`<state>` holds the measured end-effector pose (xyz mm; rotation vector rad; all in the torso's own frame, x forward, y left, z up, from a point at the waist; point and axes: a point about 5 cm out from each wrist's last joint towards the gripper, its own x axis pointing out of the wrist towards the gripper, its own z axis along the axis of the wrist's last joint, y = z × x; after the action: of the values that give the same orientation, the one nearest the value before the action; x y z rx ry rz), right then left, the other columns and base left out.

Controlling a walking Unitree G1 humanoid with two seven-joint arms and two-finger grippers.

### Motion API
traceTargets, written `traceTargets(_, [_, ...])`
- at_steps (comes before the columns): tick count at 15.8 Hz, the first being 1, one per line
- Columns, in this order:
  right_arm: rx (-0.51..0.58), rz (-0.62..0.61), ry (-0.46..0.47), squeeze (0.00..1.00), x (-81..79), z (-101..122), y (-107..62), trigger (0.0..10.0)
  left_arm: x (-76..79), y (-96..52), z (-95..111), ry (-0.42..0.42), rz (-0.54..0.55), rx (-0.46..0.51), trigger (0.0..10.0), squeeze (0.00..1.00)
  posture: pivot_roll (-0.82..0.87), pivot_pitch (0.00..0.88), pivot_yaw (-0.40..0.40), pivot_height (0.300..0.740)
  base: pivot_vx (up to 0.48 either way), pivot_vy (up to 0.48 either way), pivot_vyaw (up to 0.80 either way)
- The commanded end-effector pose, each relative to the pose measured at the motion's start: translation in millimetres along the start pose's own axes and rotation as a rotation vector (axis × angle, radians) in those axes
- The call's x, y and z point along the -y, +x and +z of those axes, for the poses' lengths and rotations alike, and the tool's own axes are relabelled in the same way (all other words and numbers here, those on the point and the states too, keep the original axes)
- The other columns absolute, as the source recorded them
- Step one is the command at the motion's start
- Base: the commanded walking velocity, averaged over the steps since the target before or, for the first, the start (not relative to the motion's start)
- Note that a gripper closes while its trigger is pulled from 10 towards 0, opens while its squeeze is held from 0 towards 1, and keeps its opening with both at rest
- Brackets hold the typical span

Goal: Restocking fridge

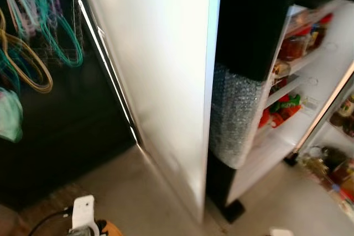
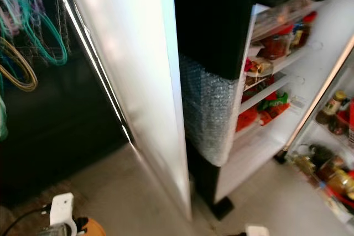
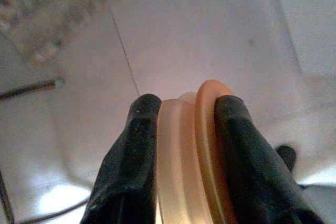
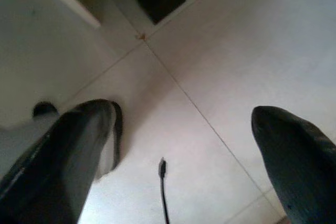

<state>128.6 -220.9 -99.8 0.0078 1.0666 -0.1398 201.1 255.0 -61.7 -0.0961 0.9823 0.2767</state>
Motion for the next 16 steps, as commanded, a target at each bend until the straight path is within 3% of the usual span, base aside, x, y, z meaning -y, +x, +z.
traceTargets(1, [-0.011, -0.003, -0.008, 0.00, 1.2, -3.4, -0.7, 10.0, -0.5, 0.1, 1.8, 0.009, 0.000, -0.007, 10.0, 0.00, -0.16, 0.000, 0.074, 0.740, 0.000, -0.405, 0.00])
traceTargets(5, [-0.002, 0.010, -0.028, 0.00, -1.0, 0.0, 0.1, 10.0, -0.7, 0.1, 3.8, 0.001, 0.003, -0.006, 10.0, 0.00, -0.16, 0.000, 0.076, 0.740, 0.000, -0.403, 0.00])
traceTargets(11, [0.007, 0.005, 0.017, 0.00, -0.2, 2.3, 0.4, 10.0, -0.4, 0.2, 5.1, -0.004, 0.004, -0.003, 10.0, 0.00, -0.16, 0.000, 0.082, 0.740, 0.000, -0.402, 0.00])
traceTargets(16, [0.000, 0.010, -0.012, 0.00, -2.3, 2.8, 0.8, 10.0, 0.3, 0.3, 7.2, -0.012, 0.005, 0.002, 10.0, 0.00, -0.15, 0.000, 0.083, 0.740, 0.000, -0.404, 0.00])
